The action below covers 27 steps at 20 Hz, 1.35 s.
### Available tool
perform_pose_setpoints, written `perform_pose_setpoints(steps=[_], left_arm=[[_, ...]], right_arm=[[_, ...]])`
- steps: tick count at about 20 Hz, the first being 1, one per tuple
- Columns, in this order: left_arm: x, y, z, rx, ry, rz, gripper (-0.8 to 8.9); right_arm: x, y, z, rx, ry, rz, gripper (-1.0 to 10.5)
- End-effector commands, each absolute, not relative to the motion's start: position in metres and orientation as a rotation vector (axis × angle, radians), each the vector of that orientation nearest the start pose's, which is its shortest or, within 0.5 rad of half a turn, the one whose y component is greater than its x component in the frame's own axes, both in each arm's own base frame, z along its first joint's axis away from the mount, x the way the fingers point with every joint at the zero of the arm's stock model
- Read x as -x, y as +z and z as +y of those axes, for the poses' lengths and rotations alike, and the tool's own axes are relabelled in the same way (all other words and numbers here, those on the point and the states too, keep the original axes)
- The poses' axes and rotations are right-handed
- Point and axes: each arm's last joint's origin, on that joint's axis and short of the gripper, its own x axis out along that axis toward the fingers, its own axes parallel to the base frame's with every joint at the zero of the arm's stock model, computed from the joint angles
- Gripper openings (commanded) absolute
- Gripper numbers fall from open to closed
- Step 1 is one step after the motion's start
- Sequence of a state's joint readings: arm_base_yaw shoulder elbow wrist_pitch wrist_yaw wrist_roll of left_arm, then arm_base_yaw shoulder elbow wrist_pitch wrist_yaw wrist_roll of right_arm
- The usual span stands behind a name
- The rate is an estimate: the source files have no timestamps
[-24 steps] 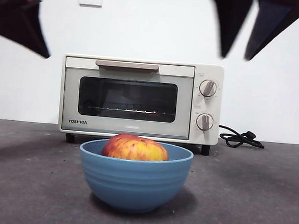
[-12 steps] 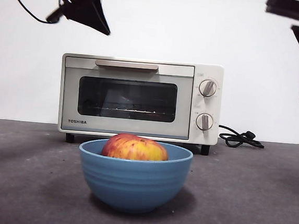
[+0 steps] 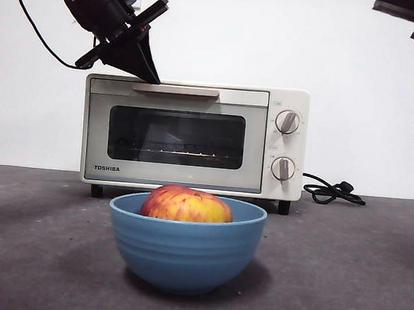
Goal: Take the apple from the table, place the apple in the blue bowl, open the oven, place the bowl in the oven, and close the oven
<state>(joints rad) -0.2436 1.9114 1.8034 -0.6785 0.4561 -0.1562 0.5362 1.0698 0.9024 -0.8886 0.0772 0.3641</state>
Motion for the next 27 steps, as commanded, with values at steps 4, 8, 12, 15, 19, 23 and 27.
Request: perform_pose_setpoints(steps=[4, 8, 12, 15, 19, 23, 27], left_arm=[[-0.401, 0.299, -0.122, 0.094, -0.556, 0.991, -0.05], [-0.390, 0.292, -0.130, -0.020, -0.507, 1.073, -0.05], [-0.385, 0.290, -0.135, -0.046, -0.506, 1.109, -0.05], [-0.382, 0.286, -0.137, -0.066, -0.489, 1.121, -0.05], [-0.372, 0.267, -0.145, -0.073, -0.505, 1.139, -0.05], [-0.352, 0.245, -0.146, -0.041, -0.493, 1.118, -0.05], [-0.333, 0.238, -0.139, -0.006, -0.479, 1.087, -0.06]], right_arm=[[-0.167, 0.268, 0.098, -0.086, 0.237, 1.071, -0.1], [-0.167, 0.269, 0.099, -0.120, 0.243, 1.071, -0.1], [-0.160, 0.281, 0.095, -0.158, 0.269, 0.995, -0.1], [-0.148, 0.290, 0.087, -0.172, 0.281, 0.958, 0.0], [-0.131, 0.299, 0.077, -0.194, 0.278, 0.924, 0.0], [-0.121, 0.304, 0.071, -0.203, 0.286, 0.899, 0.0], [-0.121, 0.304, 0.071, -0.200, 0.277, 0.892, 0.0]])
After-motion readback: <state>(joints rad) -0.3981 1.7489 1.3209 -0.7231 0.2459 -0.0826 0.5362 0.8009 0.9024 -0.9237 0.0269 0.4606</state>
